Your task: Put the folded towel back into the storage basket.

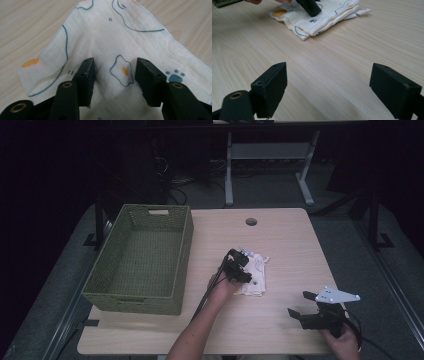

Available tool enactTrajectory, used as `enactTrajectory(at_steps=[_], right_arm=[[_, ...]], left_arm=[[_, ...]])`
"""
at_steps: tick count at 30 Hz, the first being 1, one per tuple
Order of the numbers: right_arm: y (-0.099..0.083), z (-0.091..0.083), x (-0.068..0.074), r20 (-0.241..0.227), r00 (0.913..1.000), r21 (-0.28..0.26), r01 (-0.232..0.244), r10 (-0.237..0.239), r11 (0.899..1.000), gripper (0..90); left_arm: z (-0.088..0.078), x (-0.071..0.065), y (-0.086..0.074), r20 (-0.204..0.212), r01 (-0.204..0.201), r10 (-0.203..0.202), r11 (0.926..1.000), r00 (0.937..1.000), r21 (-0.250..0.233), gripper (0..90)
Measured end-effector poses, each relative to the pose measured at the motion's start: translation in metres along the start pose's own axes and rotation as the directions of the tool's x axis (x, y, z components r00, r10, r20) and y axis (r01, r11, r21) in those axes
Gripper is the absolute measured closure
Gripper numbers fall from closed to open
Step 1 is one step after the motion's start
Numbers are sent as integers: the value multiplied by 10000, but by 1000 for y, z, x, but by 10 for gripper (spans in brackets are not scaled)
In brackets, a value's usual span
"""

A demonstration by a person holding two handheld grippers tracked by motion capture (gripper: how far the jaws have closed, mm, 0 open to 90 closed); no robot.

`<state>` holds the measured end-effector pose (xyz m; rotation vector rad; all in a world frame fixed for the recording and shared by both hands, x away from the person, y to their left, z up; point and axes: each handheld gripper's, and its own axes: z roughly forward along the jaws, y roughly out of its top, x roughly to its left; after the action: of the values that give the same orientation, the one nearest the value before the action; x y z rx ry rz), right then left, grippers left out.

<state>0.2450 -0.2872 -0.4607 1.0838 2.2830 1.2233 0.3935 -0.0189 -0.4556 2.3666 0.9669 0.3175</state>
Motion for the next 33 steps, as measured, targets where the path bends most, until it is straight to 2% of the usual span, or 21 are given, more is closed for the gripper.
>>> enactTrajectory(at_steps=[4,19,29,30,31,33], right_arm=[[0,0,0,3,10000,-23,16,-16,10000,142],[0,0,0,19,10000,-42,14,-14,10000,142],[0,-1,0,12,10000,-55,22,-22,10000,142],[0,-1,-1,14,10000,-39,-1,1,10000,142],[0,-1,-1,14,10000,-39,-1,1,10000,142],[0,-1,-1,26,10000,-40,1,-1,10000,142]], left_arm=[[0,0,1,1,10,-10,10000,10000,43,540],[-2,4,1,-45,33,-33,10000,10000,67,720],[-2,7,0,85,115,-115,9999,9999,63,774],[-3,9,0,246,278,-279,9996,9993,68,782],[-3,9,0,246,278,-279,9996,9993,68,786],[-3,14,-1,629,703,-705,9975,9955,47,793]])
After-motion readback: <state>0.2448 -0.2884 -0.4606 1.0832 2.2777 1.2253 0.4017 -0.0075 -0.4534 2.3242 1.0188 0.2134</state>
